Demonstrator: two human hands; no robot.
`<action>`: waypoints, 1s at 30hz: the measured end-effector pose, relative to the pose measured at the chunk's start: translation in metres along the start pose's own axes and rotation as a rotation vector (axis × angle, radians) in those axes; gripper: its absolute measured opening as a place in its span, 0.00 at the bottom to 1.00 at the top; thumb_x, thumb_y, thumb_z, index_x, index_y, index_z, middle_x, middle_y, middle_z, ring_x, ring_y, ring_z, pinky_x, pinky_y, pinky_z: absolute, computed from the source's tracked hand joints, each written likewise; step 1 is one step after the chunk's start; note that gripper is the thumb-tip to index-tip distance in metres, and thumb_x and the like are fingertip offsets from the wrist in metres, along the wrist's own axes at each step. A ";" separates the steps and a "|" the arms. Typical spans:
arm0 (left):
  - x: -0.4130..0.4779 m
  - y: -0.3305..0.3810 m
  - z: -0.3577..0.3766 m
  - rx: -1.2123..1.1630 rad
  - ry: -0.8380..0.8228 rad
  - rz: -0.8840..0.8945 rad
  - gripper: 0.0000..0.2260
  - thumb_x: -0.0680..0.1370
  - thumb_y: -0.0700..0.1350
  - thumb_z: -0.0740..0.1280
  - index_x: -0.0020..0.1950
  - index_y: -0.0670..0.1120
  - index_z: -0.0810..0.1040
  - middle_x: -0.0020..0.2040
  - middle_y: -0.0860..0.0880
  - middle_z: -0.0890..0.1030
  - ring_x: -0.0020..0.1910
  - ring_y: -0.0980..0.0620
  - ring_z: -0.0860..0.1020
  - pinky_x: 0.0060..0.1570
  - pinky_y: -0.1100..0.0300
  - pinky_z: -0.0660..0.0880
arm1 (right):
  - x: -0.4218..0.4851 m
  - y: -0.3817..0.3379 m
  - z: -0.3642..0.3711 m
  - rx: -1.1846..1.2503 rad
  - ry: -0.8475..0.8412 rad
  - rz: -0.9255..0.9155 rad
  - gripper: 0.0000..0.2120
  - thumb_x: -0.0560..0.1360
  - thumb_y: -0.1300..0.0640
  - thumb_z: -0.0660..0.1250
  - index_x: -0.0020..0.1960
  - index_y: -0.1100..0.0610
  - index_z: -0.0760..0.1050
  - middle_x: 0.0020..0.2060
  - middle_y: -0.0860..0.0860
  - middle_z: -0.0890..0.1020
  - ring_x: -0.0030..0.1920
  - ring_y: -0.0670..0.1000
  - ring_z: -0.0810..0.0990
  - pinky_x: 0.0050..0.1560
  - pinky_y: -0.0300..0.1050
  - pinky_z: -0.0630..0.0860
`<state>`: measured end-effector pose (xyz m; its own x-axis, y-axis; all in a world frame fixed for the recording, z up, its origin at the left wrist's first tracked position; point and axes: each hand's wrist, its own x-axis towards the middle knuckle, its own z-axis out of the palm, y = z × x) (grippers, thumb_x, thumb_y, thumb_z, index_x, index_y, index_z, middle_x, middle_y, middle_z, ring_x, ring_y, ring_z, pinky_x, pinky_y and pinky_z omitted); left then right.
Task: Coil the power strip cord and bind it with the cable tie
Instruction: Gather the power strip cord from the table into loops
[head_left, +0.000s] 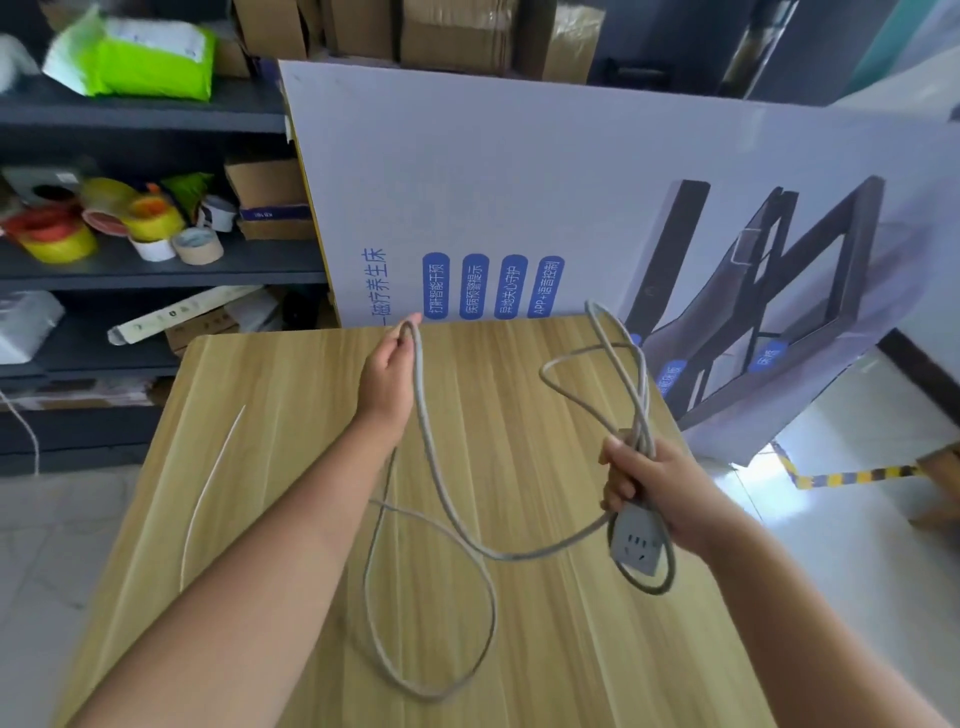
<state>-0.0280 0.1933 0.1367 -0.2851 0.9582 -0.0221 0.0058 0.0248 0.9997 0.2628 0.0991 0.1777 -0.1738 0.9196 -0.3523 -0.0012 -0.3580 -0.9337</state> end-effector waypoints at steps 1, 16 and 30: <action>0.001 0.013 0.006 -0.102 -0.009 0.009 0.14 0.84 0.47 0.57 0.66 0.48 0.77 0.38 0.57 0.77 0.36 0.53 0.77 0.40 0.61 0.74 | 0.003 0.004 0.007 -0.009 0.037 -0.020 0.09 0.79 0.58 0.65 0.43 0.62 0.72 0.23 0.51 0.69 0.24 0.52 0.73 0.39 0.53 0.73; -0.051 0.025 0.063 -0.202 -0.221 -0.551 0.08 0.79 0.39 0.66 0.41 0.49 0.80 0.35 0.55 0.84 0.34 0.61 0.82 0.35 0.59 0.64 | 0.029 0.027 0.096 -0.150 0.125 -0.167 0.21 0.79 0.63 0.66 0.68 0.47 0.72 0.36 0.57 0.81 0.31 0.52 0.81 0.36 0.54 0.82; -0.086 -0.030 -0.037 -0.633 -0.113 -0.512 0.23 0.82 0.55 0.56 0.65 0.41 0.77 0.41 0.44 0.83 0.37 0.48 0.81 0.43 0.53 0.76 | 0.059 0.030 0.072 -0.048 0.352 0.145 0.08 0.80 0.53 0.66 0.49 0.56 0.80 0.41 0.53 0.85 0.35 0.54 0.82 0.43 0.53 0.81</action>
<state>-0.0396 0.0996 0.1088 -0.0074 0.8955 -0.4451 -0.6506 0.3337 0.6822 0.1814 0.1305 0.1333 0.1796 0.8622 -0.4736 0.0465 -0.4884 -0.8714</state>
